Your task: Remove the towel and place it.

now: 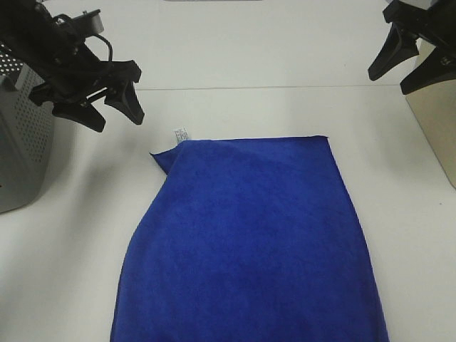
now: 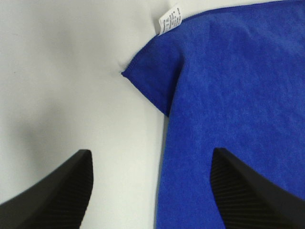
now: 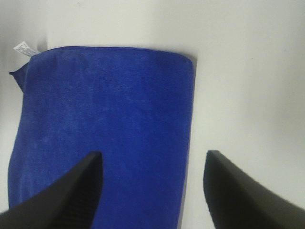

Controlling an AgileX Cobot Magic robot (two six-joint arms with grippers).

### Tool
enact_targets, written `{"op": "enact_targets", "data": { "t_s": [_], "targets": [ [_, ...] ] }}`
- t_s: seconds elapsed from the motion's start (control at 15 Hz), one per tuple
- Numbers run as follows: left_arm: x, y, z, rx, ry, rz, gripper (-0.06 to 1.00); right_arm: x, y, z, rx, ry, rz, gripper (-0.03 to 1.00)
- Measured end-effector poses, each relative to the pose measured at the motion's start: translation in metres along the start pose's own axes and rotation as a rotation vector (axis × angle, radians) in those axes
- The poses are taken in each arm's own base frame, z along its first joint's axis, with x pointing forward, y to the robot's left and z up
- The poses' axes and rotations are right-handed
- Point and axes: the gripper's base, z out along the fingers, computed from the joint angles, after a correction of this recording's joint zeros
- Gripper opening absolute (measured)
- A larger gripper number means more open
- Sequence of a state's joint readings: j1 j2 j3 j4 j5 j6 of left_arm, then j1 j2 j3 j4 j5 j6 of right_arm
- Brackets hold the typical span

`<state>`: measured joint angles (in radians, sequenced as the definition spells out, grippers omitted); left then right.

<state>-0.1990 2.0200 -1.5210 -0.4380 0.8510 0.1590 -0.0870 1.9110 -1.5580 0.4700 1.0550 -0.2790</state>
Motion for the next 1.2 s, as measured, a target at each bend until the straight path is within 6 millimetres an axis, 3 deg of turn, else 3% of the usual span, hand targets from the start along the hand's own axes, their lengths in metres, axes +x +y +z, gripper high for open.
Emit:
{"op": "enact_targets", "data": {
  "t_s": [0.27,0.6,0.93,1.2],
  "targets": [
    [-0.011,0.011,0.037,-0.006,0.032,-0.002,0.64,-0.021,-0.023,0.04,0.024,0.067,0.008,0.61],
    [-0.012,0.028,0.072,-0.028,0.032,-0.023,0.64,-0.022,-0.046,0.086,0.041,0.151,0.038,0.61],
    [-0.011,0.038,0.098,-0.034,0.006,-0.061,0.64,-0.031,-0.065,0.125,0.043,0.182,0.062,0.61],
    [-0.014,0.039,0.103,-0.026,-0.02,-0.077,0.64,-0.031,-0.072,0.141,0.035,0.203,0.075,0.61]
  ]
}}
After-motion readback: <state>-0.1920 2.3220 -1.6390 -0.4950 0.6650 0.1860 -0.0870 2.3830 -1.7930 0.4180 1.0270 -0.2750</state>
